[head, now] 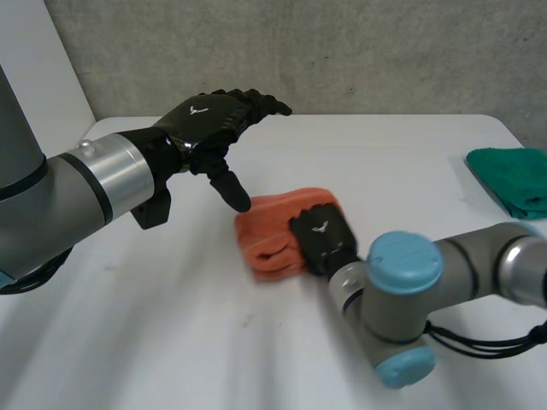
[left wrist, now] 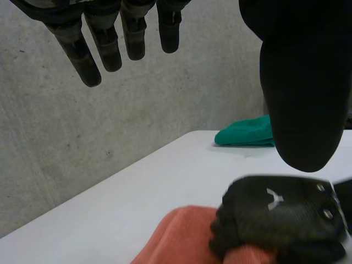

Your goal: Fold the laundry.

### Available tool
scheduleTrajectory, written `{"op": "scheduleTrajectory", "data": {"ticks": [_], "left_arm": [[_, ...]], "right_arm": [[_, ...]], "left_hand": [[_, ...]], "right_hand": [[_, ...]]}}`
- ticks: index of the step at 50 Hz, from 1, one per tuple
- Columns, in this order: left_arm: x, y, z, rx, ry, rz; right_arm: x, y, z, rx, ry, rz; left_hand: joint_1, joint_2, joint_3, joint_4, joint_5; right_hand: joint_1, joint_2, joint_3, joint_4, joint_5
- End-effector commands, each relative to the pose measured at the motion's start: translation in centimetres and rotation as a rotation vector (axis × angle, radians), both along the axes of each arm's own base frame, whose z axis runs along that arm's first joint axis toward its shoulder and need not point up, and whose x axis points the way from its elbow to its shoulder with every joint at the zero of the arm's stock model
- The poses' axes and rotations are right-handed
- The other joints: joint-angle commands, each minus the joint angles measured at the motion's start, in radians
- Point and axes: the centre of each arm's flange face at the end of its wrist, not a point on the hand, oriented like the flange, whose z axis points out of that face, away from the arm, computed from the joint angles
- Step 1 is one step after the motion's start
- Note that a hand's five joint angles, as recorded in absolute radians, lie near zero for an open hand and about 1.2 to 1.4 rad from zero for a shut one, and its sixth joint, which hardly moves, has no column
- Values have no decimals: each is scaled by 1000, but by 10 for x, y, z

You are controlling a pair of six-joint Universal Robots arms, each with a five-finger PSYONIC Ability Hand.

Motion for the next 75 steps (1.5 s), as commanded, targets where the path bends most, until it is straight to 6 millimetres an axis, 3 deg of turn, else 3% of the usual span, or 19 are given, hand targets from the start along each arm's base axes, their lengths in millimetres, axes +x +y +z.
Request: {"op": "scheduleTrajectory", "data": {"ticks": [1, 5, 16, 24, 29, 34, 39, 44, 50, 56, 58, 62, 68, 75], "left_arm": [[1, -1, 0, 1, 0, 4], [1, -2, 0, 1, 0, 7], [2, -2, -1, 3, -1, 8], [2, -2, -3, 8, -3, 8], [2, -3, -3, 6, -3, 11], [2, -4, -3, 6, -3, 13], [2, -3, -2, 3, -1, 13], [3, -4, -2, 3, -2, 18], [4, -5, -3, 7, -2, 21], [4, -4, -7, 20, -7, 19], [4, -5, -8, 24, -9, 19], [3, -5, -11, 30, -12, 16], [1, -6, -15, 38, -16, 13], [0, -6, -15, 41, -6, 13]], "right_arm": [[-48, -51, 9, -30, 62, -145], [-81, -76, 11, -37, 110, -214], [-145, -128, 24, -115, 172, -304], [-176, -169, 28, -194, 220, -312], [-177, -193, 39, -269, 195, -255], [-184, -226, 79, -411, 166, -282], [-203, -264, 137, -583, 115, -327], [-227, -290, 168, -656, 58, -366], [-273, -307, 158, -615, 76, -394], [-291, -310, 115, -513, 108, -320], [-319, -309, 91, -436, 121, -352], [-354, -298, 58, -322, 129, -395], [-364, -285, 40, -272, 126, -302], [-373, -281, 48, -272, 125, -308]], "left_hand": [[68, 44, 48, 55, 62], [68, 44, 48, 55, 62], [68, 44, 48, 55, 62], [65, 41, 45, 52, 59], [65, 41, 45, 52, 59], [65, 41, 45, 52, 59], [65, 41, 45, 52, 59], [65, 41, 45, 52, 59], [65, 41, 45, 52, 59], [65, 41, 45, 52, 59], [65, 41, 45, 52, 59], [65, 41, 45, 52, 59], [65, 41, 45, 52, 59], [65, 41, 45, 52, 59]], "right_hand": [[538, 247, 266, 227, 318], [538, 247, 266, 227, 318], [538, 247, 266, 227, 318], [538, 247, 266, 227, 318], [538, 247, 266, 227, 318], [538, 247, 266, 227, 318], [538, 247, 266, 227, 318], [538, 247, 266, 227, 318], [538, 247, 266, 227, 318], [538, 247, 266, 227, 318], [538, 247, 266, 227, 318], [538, 247, 266, 227, 318], [538, 247, 266, 227, 318], [538, 247, 266, 227, 318]]}}
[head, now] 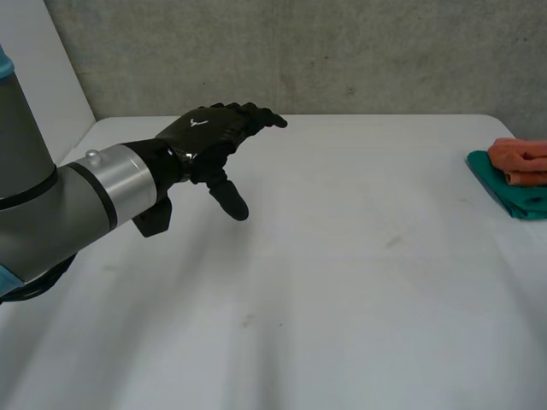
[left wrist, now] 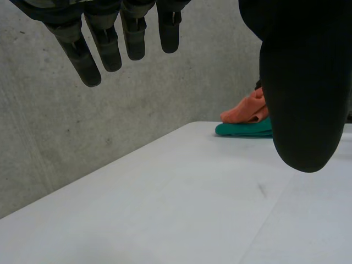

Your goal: Fold the laundry.

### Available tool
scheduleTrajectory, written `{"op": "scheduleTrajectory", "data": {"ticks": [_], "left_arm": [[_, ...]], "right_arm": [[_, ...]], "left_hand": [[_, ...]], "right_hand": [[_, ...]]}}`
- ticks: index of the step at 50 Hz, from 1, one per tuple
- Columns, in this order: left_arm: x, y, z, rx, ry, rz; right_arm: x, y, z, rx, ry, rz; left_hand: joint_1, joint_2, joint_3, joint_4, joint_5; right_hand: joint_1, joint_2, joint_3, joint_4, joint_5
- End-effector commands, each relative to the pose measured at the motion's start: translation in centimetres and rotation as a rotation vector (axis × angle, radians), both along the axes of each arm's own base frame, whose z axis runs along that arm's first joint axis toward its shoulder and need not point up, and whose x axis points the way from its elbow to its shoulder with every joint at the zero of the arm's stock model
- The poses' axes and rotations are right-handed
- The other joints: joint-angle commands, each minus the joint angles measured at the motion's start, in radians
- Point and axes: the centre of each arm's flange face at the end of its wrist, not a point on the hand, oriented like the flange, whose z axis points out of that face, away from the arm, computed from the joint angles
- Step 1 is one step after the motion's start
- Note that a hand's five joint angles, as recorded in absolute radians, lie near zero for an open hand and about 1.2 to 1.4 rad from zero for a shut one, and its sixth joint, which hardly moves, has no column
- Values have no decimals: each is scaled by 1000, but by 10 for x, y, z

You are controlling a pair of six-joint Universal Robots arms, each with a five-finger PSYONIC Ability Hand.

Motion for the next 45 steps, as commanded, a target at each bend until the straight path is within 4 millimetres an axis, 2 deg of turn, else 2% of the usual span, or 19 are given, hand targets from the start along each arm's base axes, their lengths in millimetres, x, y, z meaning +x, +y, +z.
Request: {"op": "scheduleTrajectory", "data": {"ticks": [1, 3, 4, 5, 6, 8, 11, 14, 15, 17, 19, 22, 27, 28, 31, 32, 35, 37, 45], "left_arm": [[-1, -1, 0, 5, 10, 1], [-1, 0, 0, 7, 13, 2], [-1, 0, 0, 7, 13, 1], [0, 0, 1, 5, 14, 2], [0, 0, 1, 7, 13, 2], [0, 0, 2, 3, 15, 2], [0, 0, 4, -3, 18, 4], [1, 1, 6, -7, 19, 5], [1, 1, 7, -10, 21, 5], [2, 2, 11, -21, 26, 7], [3, 3, 15, -30, 31, 8], [5, 5, 20, -37, 43, 11], [10, 8, 35, -60, 82, 26], [12, 7, 38, -66, 87, 32], [20, 4, 50, -97, 117, 78], [22, 3, 53, -108, 123, 93], [33, 0, 67, -158, 152, 178], [44, -2, 76, -201, 165, 267], [71, -11, 77, -238, 161, 466]], "right_arm": [[-4, 4, 10, -5, 1, 12], [-3, 5, 16, -12, 5, 1], [-2, 6, 18, -12, 5, 1], [-3, 6, 19, -11, 4, -5], [-5, 7, 21, -8, 1, -34], [-8, 6, 23, -10, 2, -76], [-19, 7, 44, -49, 26, -209], [-22, 13, 85, -118, 46, -320], [-14, 17, 102, -149, 46, -340], [3, 21, 119, -179, 49, -333], [33, 29, 143, -220, 32, -293], [62, 41, 165, -254, 23, -249], [126, 82, 205, -261, -53, -189], [148, 94, 211, -255, -90, -159], [179, 112, 216, -238, -161, -117], [195, 125, 218, -220, -213, -96], [223, 159, 229, -198, -314, -57], [233, 173, 231, -183, -354, -38], [283, 234, 184, 9, -399, 32]], "left_hand": [[65, 41, 45, 52, 59], [65, 41, 45, 52, 59], [65, 41, 45, 52, 59], [65, 41, 45, 52, 59], [65, 41, 45, 52, 59], [68, 44, 48, 55, 62], [65, 41, 45, 52, 59], [65, 41, 45, 52, 59], [65, 41, 45, 52, 59], [65, 41, 45, 52, 59], [65, 41, 45, 52, 59], [65, 41, 45, 52, 59], [62, 38, 43, 49, 56], [59, 35, 40, 46, 54], [59, 35, 40, 46, 53], [59, 35, 40, 46, 53], [59, 35, 40, 46, 53], [56, 32, 37, 43, 51], [24, 0, 4, 11, 18]], "right_hand": [[511, 247, 238, 208, 308], [509, 245, 237, 206, 306], [317, 53, 45, 14, 114], [7, -257, -265, -296, -196], [-618, -882, -890, -921, -821], [-711, -975, -983, -1014, -914], [-711, -975, -983, -1014, -914], [-711, -975, -983, -1014, -914], [-711, -975, -983, -1014, -914], [-711, -975, -983, -1014, -914], [-711, -975, -983, -1014, -914], [-711, -975, -983, -1014, -914], [-711, -975, -983, -1014, -914], [-711, -975, -983, -1014, -914], [-711, -975, -983, -1014, -914], [-711, -975, -983, -1014, -914], [-711, -975, -983, -1014, -914], [-711, -975, -983, -1014, -914], [-711, -975, -983, -1014, -914]]}}
